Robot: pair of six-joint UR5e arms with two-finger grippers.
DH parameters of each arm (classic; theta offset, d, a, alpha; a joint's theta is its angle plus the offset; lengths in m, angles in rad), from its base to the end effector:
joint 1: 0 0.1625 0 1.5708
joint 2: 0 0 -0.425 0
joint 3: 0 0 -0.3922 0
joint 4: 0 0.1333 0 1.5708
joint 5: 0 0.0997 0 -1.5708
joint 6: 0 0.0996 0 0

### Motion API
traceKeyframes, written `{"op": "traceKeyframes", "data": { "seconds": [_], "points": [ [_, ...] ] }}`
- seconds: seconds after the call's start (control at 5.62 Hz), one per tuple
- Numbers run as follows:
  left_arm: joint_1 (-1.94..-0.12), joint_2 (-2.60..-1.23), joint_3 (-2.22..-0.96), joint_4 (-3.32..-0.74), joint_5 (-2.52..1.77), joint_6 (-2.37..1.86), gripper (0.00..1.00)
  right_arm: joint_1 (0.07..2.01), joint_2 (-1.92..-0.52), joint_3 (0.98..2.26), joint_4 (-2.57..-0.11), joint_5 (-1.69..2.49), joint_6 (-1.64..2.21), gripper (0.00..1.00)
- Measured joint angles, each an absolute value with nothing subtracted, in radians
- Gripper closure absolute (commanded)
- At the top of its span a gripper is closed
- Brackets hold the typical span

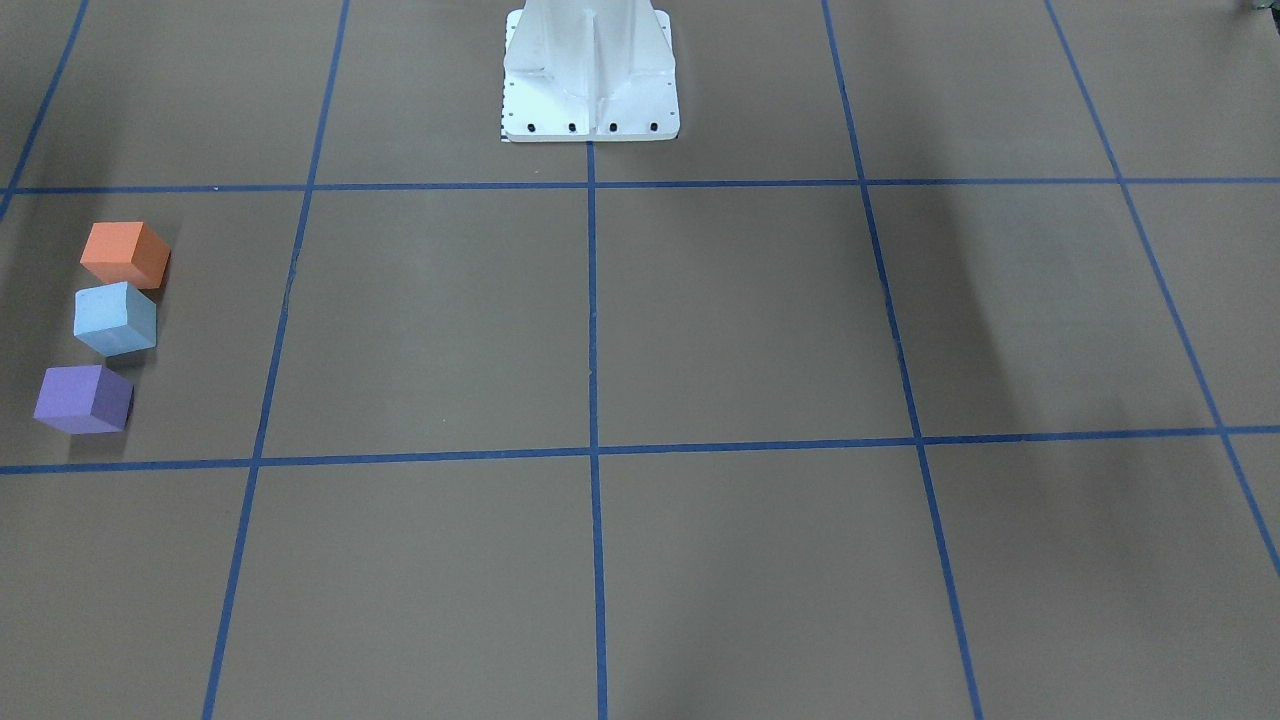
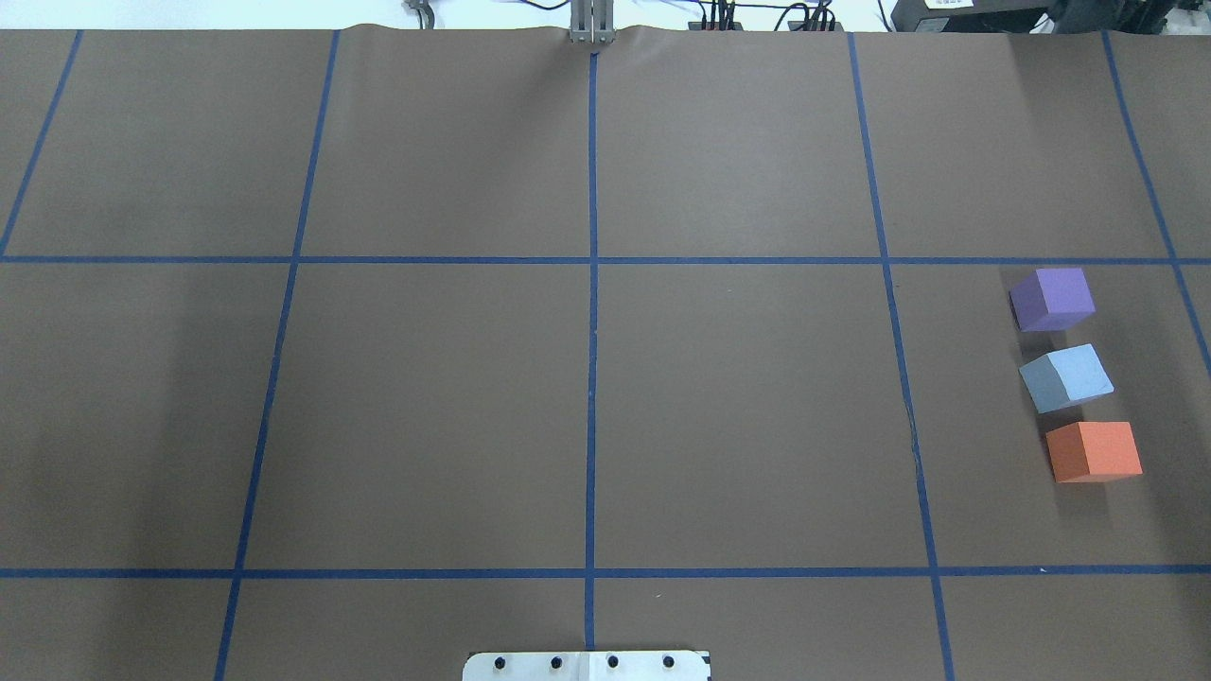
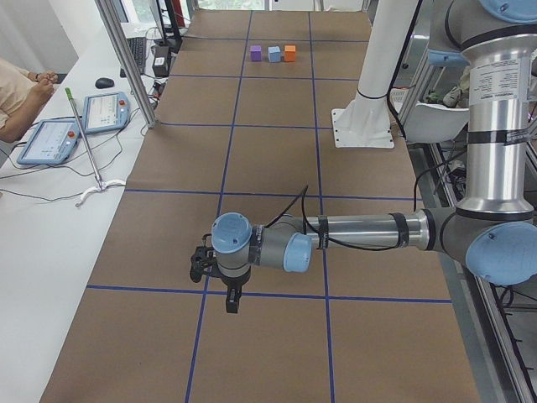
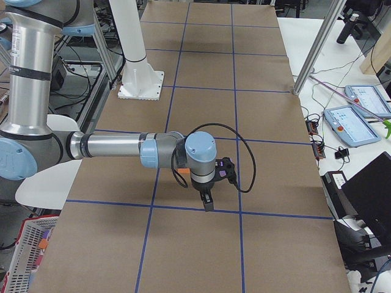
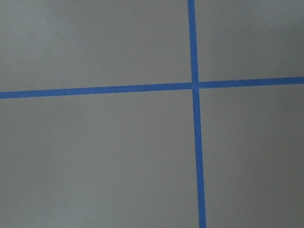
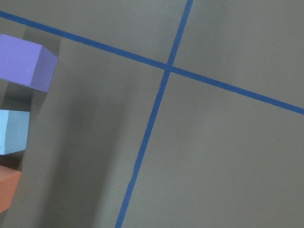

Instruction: Place blue block between orange and purple blocks

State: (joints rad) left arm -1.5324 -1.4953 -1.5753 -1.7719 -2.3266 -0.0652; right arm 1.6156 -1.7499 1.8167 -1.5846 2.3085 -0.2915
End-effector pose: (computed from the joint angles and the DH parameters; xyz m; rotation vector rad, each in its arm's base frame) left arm -0.0470 -0.4696 0.6730 0.0846 0.7600 0.0237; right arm 0.0850 -0.4157 0.6228 0.1738 -0.7207 -0.2549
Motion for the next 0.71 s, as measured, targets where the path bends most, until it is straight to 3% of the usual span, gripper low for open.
{"op": "traceKeyframes", "data": {
  "seconds": [0.71],
  "points": [
    [-1.532, -1.49, -1.575, -1.781, -2.329, -0.066, 0.0, 1.615, -1.75, 1.814, -1.586, 2.31, -0.29, 0.0]
  ]
}}
